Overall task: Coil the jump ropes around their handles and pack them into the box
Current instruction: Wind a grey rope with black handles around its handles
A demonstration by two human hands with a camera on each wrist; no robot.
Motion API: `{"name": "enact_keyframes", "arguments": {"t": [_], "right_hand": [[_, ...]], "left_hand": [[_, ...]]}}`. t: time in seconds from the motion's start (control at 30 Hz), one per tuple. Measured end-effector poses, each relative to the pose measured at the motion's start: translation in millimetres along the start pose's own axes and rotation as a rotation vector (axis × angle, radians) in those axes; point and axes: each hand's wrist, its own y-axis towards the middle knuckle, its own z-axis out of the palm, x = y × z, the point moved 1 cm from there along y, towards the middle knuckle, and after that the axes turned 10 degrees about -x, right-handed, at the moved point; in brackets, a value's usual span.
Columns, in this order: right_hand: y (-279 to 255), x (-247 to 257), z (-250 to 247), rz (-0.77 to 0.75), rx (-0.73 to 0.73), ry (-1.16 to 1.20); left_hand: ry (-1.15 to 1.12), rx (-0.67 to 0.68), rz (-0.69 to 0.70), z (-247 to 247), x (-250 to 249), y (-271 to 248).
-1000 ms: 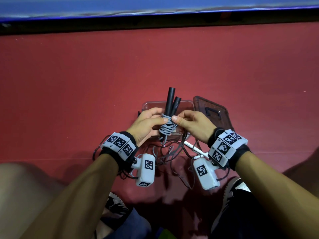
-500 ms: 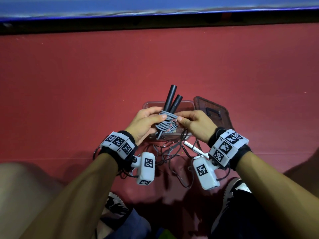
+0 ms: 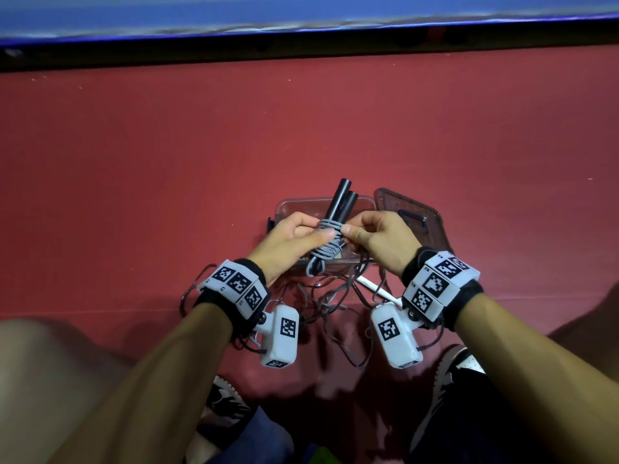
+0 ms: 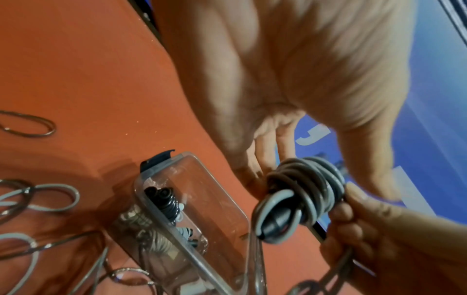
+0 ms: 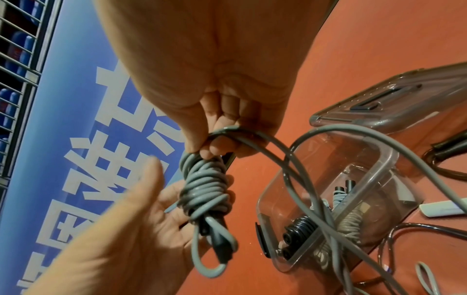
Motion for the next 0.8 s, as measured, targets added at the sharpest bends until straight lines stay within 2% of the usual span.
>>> {"name": "enact_keyframes", "arguments": {"t": [0.1,0.23,0.4,0.47,0.63,0.8], "right_hand": [[-1.4,0.2,2.1,-0.009,-0.014,-0.021],[-4.3,-0.6,5.7,-0.004,-0.002,-0.029],[-8.0,6.8,5.4,0.016,0.107,0.115],[-8.1,7.5,5.5,0.017,0.114,0.139],[-5.8,4.4,2.0,0.053,0.074,0.098],[-8.3,1.6,0.7,0.021,0.131,-0.031]], "left_hand": [[0.116,0.021,0.043,0.8,5.1,-0.4],[0.184,-0.033,0.083,-0.6,10.6,1.6],[0.099,-0.076,0.040,-2.3,5.2,2.9],[0.059,-0.043,-0.005,-2.8,4.8,2.4],[-0.010,0.037,-0.068,0.8,6.6,0.1],[-0.128,0.051,-0.072,-1.4,3.4,-0.5]]}}
